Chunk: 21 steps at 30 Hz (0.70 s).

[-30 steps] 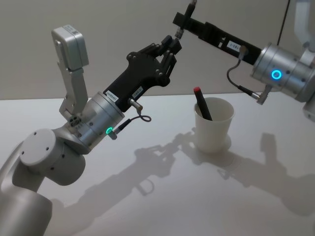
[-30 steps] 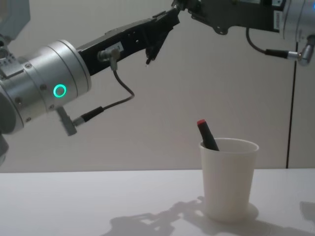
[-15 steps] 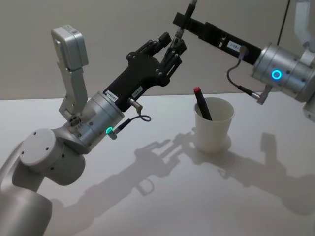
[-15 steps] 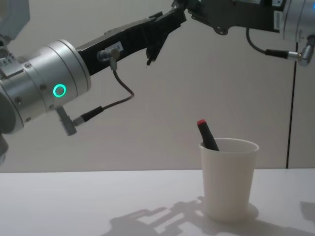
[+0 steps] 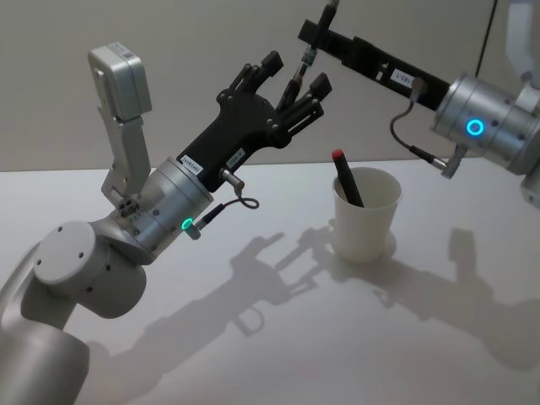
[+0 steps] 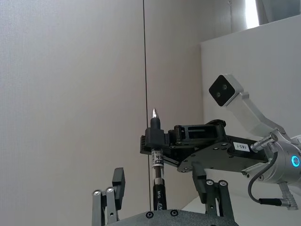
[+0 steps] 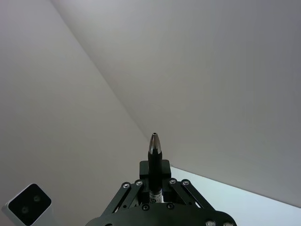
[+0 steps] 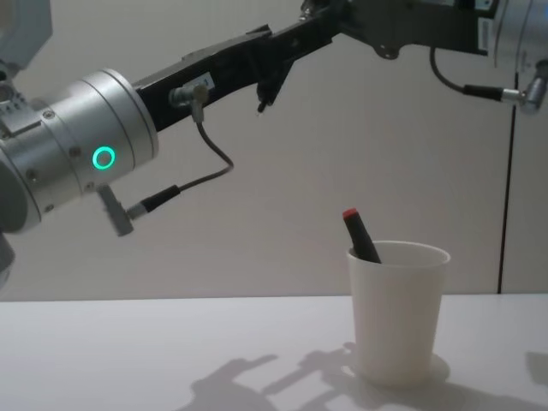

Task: Place the pen into the pen holder.

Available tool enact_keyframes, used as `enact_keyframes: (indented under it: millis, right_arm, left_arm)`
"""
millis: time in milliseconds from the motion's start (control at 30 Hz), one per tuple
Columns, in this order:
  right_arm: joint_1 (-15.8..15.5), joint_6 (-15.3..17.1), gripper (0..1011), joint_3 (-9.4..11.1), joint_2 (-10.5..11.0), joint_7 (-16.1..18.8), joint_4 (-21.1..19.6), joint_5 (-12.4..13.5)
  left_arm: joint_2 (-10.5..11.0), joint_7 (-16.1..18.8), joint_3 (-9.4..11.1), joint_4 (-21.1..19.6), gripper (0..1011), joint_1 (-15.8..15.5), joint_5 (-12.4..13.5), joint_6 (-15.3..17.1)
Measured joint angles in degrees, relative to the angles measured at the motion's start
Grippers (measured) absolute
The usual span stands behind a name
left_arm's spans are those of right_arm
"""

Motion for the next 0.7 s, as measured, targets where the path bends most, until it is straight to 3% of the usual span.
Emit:
enact_keyframes:
  millis: [200, 700]
  right_arm:
    - [0.0, -1.7, 129, 0.3, 0.5, -0.7, -0.3, -1.0]
    - [-0.5, -7.5, 129, 2.0, 3.2, -4.2, -1.5, -5.9]
  left_arm:
    - [0.0, 0.0, 0.0, 0.0, 1001, 0.0, 0.0, 0.0]
    - [0.0, 0.0, 0.0, 0.0, 1001, 0.0, 0.0, 0.0]
